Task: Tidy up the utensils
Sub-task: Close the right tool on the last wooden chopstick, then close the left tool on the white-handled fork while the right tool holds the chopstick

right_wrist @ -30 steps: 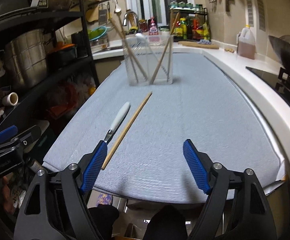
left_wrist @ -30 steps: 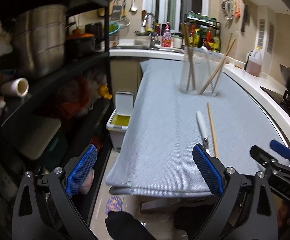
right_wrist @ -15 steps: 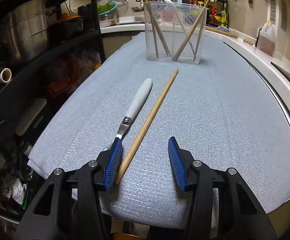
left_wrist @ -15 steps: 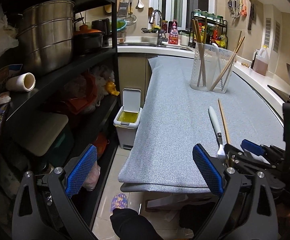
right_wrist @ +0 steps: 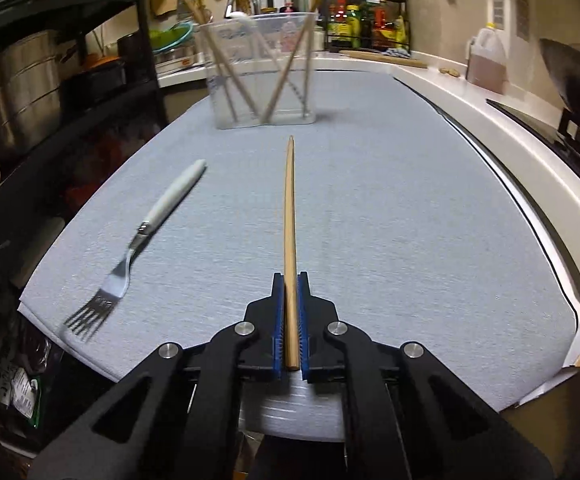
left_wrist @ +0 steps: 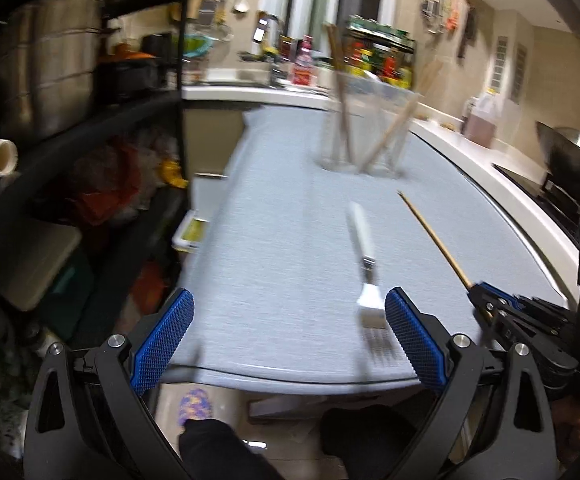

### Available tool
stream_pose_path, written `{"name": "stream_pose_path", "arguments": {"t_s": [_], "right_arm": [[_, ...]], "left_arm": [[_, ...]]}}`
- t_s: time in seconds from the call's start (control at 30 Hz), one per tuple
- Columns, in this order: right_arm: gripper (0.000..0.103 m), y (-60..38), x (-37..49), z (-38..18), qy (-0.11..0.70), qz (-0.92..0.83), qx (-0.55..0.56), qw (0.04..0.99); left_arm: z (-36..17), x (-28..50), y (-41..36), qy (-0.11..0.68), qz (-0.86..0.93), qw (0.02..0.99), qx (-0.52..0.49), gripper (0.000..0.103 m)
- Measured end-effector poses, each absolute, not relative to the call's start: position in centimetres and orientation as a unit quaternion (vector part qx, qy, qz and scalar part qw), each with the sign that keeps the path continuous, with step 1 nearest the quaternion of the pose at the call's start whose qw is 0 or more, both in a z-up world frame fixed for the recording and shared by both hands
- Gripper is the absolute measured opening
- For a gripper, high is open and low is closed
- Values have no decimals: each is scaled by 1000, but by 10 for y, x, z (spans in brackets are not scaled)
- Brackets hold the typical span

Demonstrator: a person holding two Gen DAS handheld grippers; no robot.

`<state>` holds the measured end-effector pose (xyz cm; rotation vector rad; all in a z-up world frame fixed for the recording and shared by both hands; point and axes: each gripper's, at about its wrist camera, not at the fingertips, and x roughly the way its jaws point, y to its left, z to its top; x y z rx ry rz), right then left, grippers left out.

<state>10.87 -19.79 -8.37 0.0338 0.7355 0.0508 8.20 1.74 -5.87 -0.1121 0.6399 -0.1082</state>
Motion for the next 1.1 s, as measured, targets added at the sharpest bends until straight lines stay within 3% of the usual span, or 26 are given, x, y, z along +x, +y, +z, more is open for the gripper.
{"name": "stream_pose_path", "arguments": {"t_s": [0.43,0.6,0.67,0.8,0.97,1.03,1.1], "right_arm": [[7,-209,105,-90,342,38,19,939],[7,-210,104,-91,336,40,23,941],[7,-211,104,-92,335,42,24,941],[7,-211,104,-91,335,43,27,941],[7,-212,103,-92,336,45,29,940],[7,-212,103,-92,336,45,29,940],[7,-212,103,-92,336,44,30,940]], "left_arm": [[-93,77,-35,319,-75,944,-48,85],[-98,76,-31,292,-61,953,-52,44],[-101,77,-30,279,-57,958,-42,35],[-102,77,-33,259,-70,963,-14,20],[-96,80,-28,267,-85,960,-21,17],[-90,78,-25,260,-86,962,-20,5],[-80,73,-24,240,-95,966,-10,0]]}}
